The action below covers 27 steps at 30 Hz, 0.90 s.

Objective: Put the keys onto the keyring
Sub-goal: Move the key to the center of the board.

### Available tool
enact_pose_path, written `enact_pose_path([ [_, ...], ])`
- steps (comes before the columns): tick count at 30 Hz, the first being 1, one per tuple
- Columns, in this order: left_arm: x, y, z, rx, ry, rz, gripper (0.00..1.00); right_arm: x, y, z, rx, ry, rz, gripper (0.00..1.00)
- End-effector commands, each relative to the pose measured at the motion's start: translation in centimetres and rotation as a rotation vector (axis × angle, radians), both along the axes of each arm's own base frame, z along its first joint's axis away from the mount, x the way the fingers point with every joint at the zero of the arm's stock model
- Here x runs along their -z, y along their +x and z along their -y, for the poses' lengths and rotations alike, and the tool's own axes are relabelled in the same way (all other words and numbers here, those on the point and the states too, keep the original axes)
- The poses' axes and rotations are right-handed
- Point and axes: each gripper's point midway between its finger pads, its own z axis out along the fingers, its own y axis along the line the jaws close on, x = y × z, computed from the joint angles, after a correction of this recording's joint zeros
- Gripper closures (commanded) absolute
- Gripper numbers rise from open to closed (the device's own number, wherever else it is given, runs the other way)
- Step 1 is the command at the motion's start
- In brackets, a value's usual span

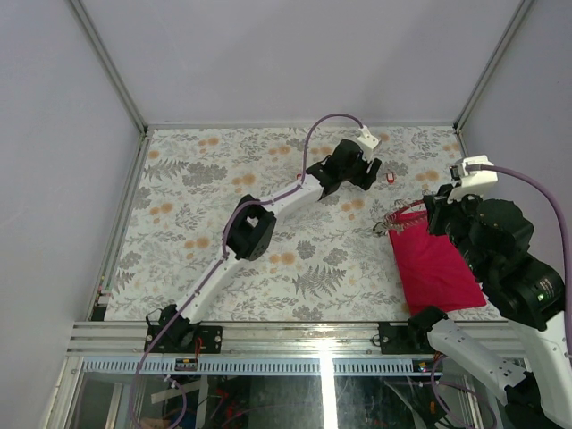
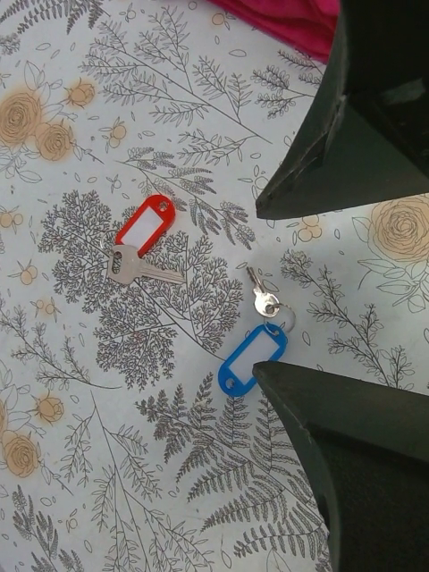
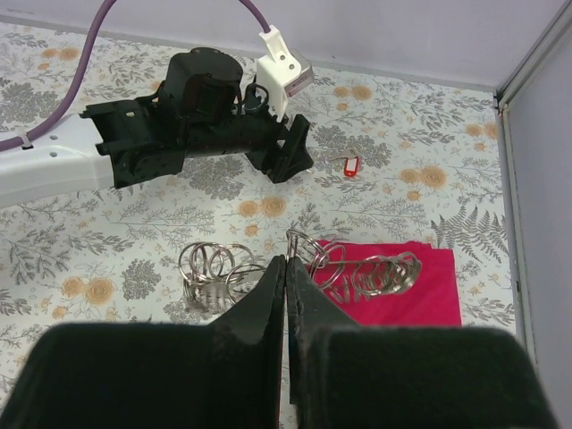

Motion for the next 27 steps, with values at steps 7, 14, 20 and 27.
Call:
enact_pose_path([
  [7, 0.4, 1.3, 0.0, -0.023, 0.013, 0.032, 0.37, -1.3, 0.8, -1.3, -0.036, 0.046, 0.041, 1.00],
  [14, 0.8, 1.2, -0.1, -0.038, 0.036, 0.017, 0.39, -0.8, 0.8, -1.8, -0.053, 0.057, 0.023, 1.00],
  [20, 1.8, 0.6, -0.9, -0.052, 0.083, -0.026, 0.41, -0.5, 1.0, -1.8, -0.051, 0.055, 0.020, 1.00],
  [27, 2.1, 0.5, -0.8, -0.048, 0.101, -0.029, 0.50, -0.3, 1.1, -2.0, -0.057, 0.048, 0.014, 1.00],
])
